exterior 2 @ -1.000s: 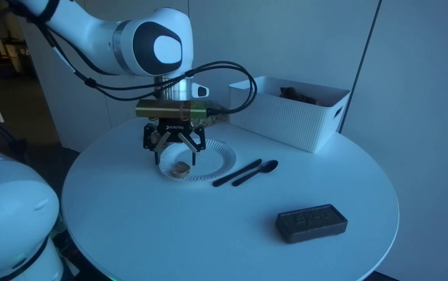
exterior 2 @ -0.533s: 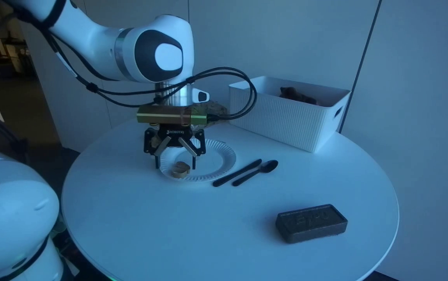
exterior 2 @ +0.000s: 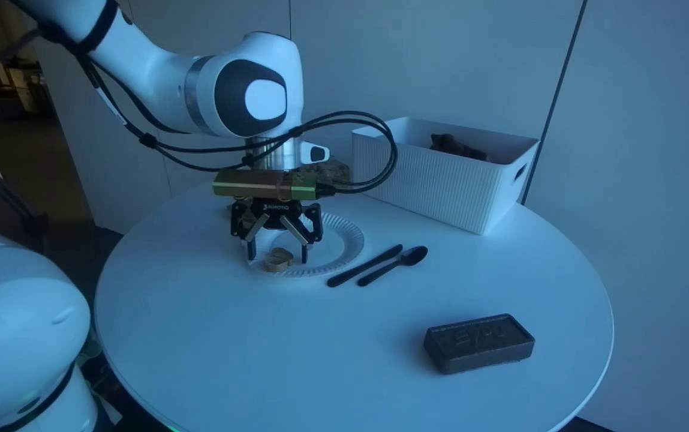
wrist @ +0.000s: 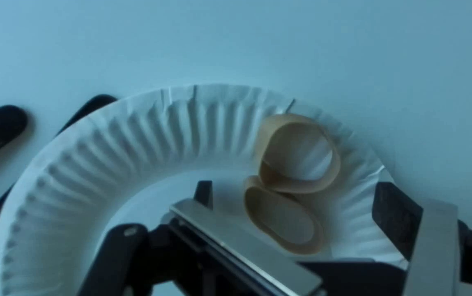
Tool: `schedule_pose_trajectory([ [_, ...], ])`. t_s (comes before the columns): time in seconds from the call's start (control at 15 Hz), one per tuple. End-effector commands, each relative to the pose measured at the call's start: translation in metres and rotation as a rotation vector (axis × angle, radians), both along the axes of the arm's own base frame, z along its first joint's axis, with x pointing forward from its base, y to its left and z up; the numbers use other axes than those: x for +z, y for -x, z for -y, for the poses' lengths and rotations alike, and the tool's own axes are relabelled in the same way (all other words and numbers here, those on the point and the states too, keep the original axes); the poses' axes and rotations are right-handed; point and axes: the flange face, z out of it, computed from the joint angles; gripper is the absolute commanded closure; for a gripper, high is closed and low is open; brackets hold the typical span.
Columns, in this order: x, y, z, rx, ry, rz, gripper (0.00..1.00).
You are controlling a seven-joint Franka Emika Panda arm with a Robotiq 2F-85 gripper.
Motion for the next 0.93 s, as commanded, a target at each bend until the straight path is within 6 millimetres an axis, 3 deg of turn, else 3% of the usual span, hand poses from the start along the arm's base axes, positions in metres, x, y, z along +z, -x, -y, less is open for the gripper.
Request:
schedule_pose_trajectory([
  [0.0,-0.007,-0.006,0.001,-0.098,0.011,0.020,0.25],
  [0.13,-0.006,-0.007,0.000,-0.122,0.017,0.028,0.33],
  [0.6,0.001,-0.007,-0.003,-0.154,0.034,0.052,0.86],
  [0.87,0.005,-0.008,-0.007,-0.149,0.044,0.070,0.93],
])
